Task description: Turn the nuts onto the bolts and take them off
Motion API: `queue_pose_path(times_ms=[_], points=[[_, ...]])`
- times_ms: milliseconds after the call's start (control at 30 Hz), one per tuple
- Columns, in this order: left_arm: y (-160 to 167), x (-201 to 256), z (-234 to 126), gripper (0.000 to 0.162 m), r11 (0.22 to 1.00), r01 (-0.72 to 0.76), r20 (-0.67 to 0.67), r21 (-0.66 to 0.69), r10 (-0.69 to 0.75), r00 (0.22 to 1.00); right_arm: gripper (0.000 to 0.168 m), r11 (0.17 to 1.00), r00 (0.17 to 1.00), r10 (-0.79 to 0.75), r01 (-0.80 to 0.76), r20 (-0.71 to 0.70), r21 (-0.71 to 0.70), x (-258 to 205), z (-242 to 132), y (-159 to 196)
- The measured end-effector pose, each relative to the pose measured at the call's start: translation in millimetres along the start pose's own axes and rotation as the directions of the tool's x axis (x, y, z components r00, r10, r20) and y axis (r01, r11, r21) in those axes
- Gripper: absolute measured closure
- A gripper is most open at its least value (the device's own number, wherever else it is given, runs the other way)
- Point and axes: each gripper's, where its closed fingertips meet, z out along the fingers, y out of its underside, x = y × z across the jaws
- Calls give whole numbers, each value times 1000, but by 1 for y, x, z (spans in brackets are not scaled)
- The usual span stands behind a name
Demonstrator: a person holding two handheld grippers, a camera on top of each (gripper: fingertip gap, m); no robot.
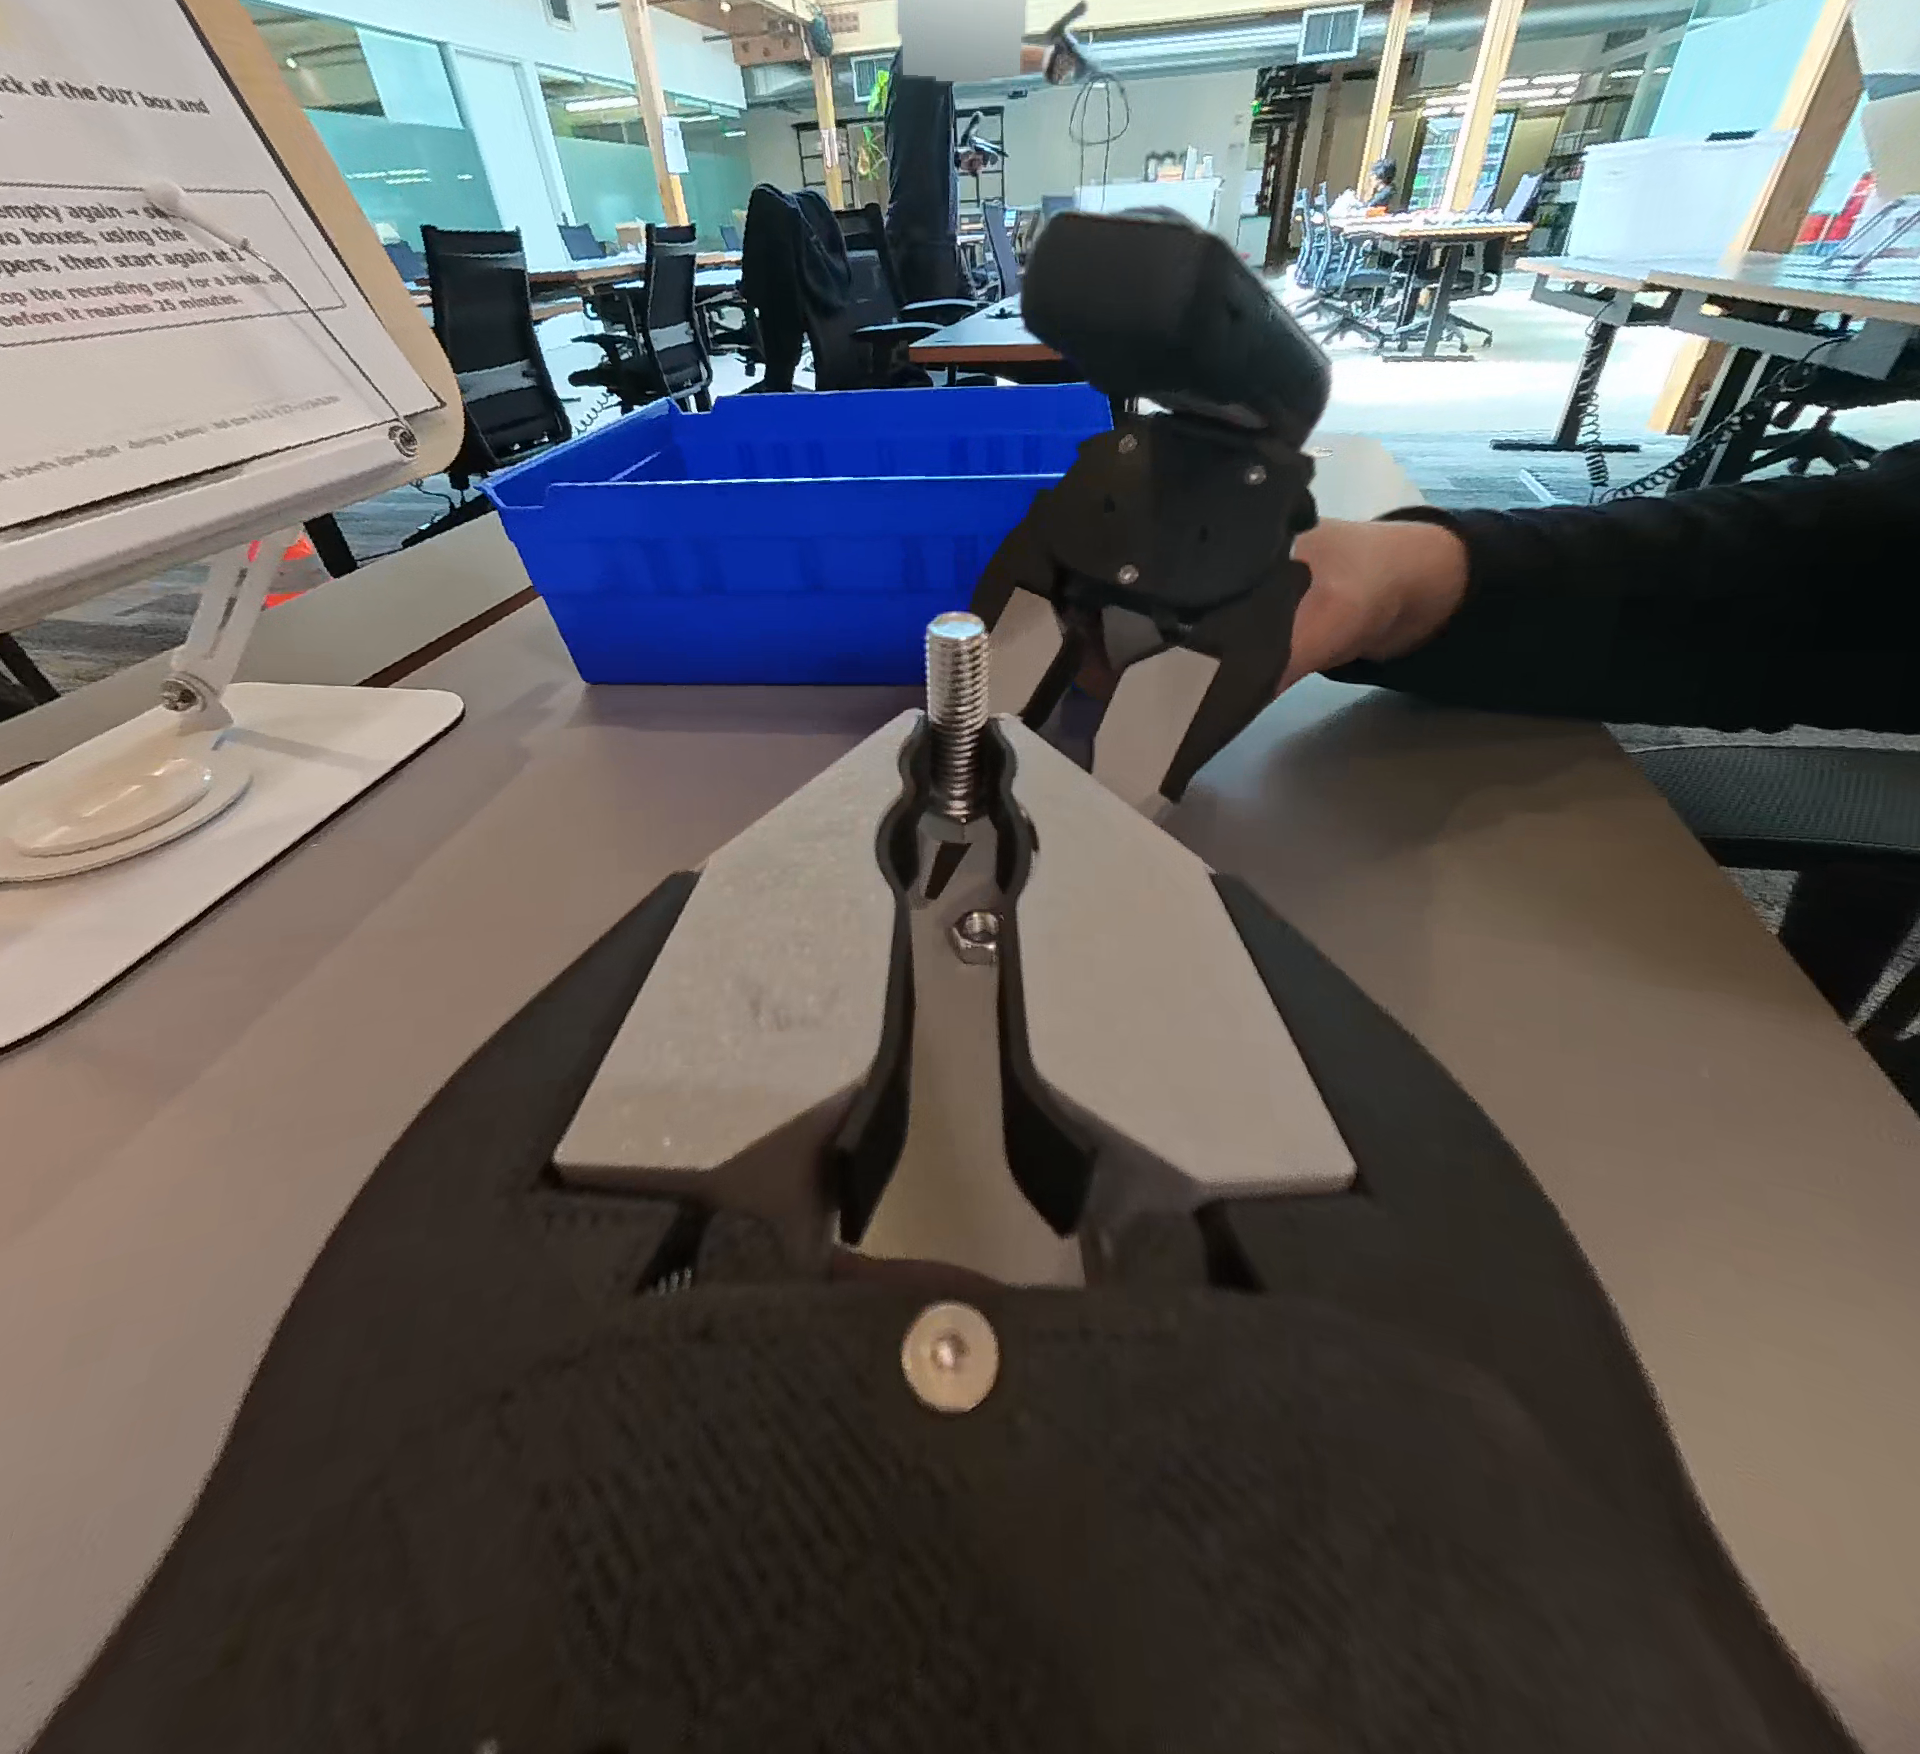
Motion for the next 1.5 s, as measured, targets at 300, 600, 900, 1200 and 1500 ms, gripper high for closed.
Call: queue_pose_path(times_ms=[300, 600, 900, 1200, 1500], points=[[-1, 15, 3, 156, 1000, 23, -83, 10, -22, 996, 154, 1000, 1000, -9, 9, 23, 16, -4, 2, -1], [8, 32, 14, 155, 999, 46, -160, -29, -50, 986, 154, 969, 969, -19, -43, 245, 242, -26, -80, -70], [10, 34, 17, 156, 998, 31, -154, -48, -38, 987, 154, 986, 953, -141, 110, 268, 129, -36, -83, -103], [10, 32, 17, 155, 998, 33, -145, -50, -40, 989, 154, 990, 950, -137, 140, 282, 12, -39, -76, -104], [12, 31, 17, 156, 998, 33, -138, -58, -41, 990, 154, 986, 951, -154, 166, 270, -22, -42, -67, -101]])
